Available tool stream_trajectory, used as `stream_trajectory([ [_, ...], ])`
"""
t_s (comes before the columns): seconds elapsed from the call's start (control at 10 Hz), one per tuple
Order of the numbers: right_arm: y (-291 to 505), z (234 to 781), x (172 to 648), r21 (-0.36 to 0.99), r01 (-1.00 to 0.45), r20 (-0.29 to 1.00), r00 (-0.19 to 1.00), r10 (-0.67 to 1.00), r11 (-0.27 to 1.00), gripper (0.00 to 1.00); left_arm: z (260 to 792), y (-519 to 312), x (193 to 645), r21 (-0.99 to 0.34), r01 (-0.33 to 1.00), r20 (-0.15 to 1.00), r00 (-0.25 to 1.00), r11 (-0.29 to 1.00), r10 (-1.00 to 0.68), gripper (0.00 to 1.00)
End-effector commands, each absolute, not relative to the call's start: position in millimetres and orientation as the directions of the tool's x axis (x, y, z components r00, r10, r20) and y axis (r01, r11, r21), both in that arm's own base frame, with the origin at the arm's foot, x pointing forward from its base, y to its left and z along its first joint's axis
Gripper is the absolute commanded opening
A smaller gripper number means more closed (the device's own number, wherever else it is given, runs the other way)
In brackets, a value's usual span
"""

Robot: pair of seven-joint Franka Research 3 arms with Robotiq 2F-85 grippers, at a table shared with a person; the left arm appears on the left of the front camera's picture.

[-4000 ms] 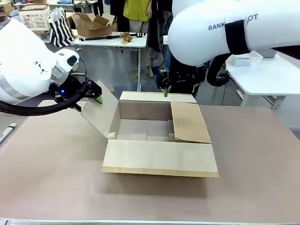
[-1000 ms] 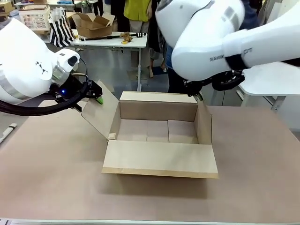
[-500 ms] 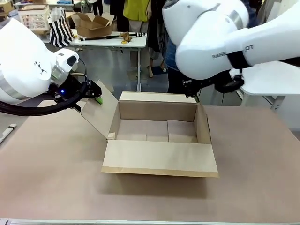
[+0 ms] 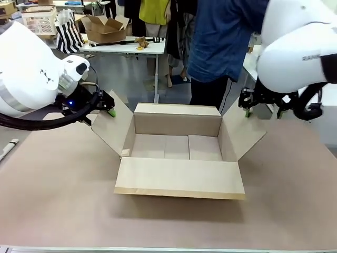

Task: Pack the gift set into the box.
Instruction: Place both hands on the side flaps of the Package Box and spread them outward.

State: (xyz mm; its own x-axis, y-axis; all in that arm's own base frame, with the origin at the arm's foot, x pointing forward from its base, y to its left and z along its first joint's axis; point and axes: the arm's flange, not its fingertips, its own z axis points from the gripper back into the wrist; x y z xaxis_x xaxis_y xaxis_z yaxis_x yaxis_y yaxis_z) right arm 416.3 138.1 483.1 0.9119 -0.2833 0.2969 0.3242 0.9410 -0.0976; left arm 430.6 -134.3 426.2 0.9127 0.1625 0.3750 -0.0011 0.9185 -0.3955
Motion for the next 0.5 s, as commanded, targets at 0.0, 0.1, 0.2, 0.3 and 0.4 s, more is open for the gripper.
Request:
stream_trajectory([
  [0.0,101.2,458.8,406.1,0.099,0.161,0.279,0.943,-0.182,0.982,1.00,427.0,-133.8,429.7,-0.390,-0.009,0.375,0.912,0.921,0.168,1.00],
  [0.1,82.1,438.8,410.9,0.220,0.130,0.259,0.948,-0.186,0.967,1.00,427.0,-133.8,429.7,-0.390,-0.009,0.375,0.912,0.921,0.168,1.00],
  [0.2,122.2,477.5,410.8,-0.018,0.289,0.308,0.912,-0.270,0.957,1.00,427.0,-133.8,429.7,-0.390,-0.009,0.375,0.912,0.921,0.168,1.00],
  [0.3,122.2,477.5,410.8,-0.018,0.289,0.308,0.912,-0.270,0.957,1.00,427.0,-133.8,429.7,-0.390,-0.009,0.375,0.912,0.921,0.168,1.00],
  [0.4,122.2,477.5,410.8,-0.018,0.289,0.308,0.912,-0.270,0.957,1.00,427.0,-133.8,429.7,-0.390,-0.009,0.375,0.912,0.921,0.168,1.00],
])
